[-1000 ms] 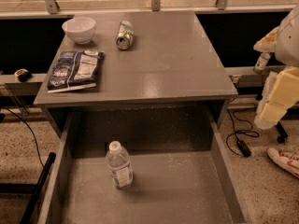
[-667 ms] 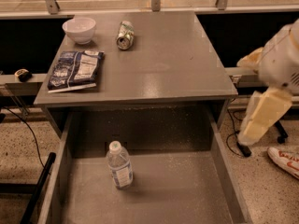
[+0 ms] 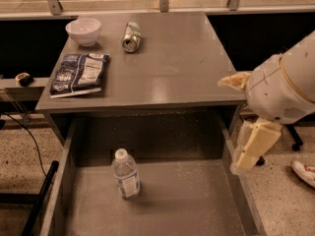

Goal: Pick blue plastic bottle from top drawer and place on counter

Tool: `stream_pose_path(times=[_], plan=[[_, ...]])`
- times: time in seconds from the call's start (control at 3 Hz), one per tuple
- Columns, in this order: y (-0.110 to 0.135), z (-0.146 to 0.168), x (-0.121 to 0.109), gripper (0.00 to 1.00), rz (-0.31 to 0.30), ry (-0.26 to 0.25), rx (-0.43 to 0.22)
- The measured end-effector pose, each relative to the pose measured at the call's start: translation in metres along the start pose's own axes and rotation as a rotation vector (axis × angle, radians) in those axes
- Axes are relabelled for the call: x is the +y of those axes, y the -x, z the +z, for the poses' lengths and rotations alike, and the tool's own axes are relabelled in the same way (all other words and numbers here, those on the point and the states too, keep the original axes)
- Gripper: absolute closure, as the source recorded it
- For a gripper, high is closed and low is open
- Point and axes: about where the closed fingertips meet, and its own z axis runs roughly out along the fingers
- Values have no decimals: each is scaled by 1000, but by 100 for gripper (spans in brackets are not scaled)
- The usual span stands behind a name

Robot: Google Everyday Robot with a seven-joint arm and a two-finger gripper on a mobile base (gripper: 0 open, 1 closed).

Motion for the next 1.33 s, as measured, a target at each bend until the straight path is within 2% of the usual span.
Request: stream_pose_path(times=[0.33,0.67,1.0,1.33], plan=[[10,31,14,0,-16,-13,-104],[44,76,30,0,-64,-28,-275],[85,119,40,0,-110,31,-406],[113,175,47,0,-79,139,-507]])
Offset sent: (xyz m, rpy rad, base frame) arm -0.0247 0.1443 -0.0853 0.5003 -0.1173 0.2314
